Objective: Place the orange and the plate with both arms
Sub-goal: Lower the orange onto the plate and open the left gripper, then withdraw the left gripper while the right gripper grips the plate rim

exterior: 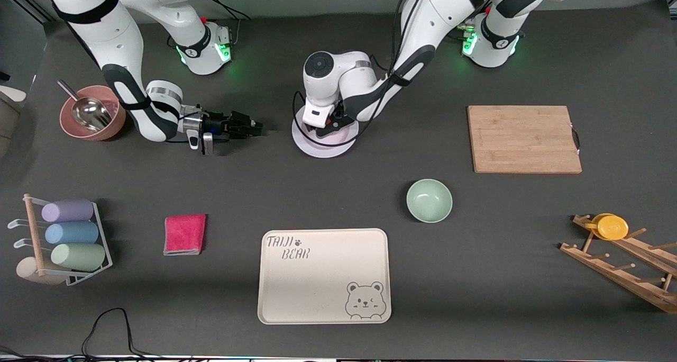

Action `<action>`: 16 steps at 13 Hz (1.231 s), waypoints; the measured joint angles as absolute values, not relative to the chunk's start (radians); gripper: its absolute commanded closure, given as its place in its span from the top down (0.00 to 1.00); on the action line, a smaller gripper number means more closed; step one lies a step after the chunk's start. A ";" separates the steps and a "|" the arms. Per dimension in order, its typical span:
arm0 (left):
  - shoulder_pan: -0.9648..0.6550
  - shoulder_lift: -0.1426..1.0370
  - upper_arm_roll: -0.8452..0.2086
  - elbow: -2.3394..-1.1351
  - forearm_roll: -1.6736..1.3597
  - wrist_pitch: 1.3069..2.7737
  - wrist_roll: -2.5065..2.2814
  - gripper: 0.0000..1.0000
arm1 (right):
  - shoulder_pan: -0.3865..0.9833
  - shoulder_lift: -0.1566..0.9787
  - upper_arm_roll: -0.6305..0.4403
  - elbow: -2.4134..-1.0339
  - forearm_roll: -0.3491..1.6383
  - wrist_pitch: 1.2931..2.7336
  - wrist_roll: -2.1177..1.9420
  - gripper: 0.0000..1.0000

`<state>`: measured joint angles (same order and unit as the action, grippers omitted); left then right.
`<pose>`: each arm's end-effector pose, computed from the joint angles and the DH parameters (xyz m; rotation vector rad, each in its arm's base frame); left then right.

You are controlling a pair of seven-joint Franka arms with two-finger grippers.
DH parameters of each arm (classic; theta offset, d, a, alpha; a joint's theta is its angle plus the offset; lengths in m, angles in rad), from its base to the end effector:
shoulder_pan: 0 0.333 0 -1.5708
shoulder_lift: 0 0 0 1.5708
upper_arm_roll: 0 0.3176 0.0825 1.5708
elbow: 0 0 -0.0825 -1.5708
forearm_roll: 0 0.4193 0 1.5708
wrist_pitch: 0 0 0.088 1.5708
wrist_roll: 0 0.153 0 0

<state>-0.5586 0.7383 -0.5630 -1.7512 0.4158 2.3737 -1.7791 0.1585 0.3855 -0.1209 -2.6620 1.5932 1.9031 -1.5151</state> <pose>0.3248 -0.6081 0.1327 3.0133 0.7370 -0.1162 0.3281 0.1185 0.0502 -1.9444 -0.0379 -0.0392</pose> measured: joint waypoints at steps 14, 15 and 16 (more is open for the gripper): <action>-0.253 0.223 -0.248 -1.701 0.064 1.796 -0.776 1.00 | 0.234 0.453 -0.115 -2.611 1.692 1.895 -1.545 0.46; -0.251 0.168 -0.174 -1.719 0.050 1.774 -0.665 1.00 | 0.265 0.459 -0.109 -2.604 1.732 1.894 -1.545 0.46; -0.250 0.114 -0.108 -1.751 0.043 1.764 -0.562 1.00 | 0.296 0.466 -0.098 -2.597 1.779 1.893 -1.547 0.46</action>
<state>-0.2497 0.1137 -0.1080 -1.7507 0.0431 1.7641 -0.5625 0.2958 0.4657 -0.0985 -2.5972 1.7789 1.8931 -1.5466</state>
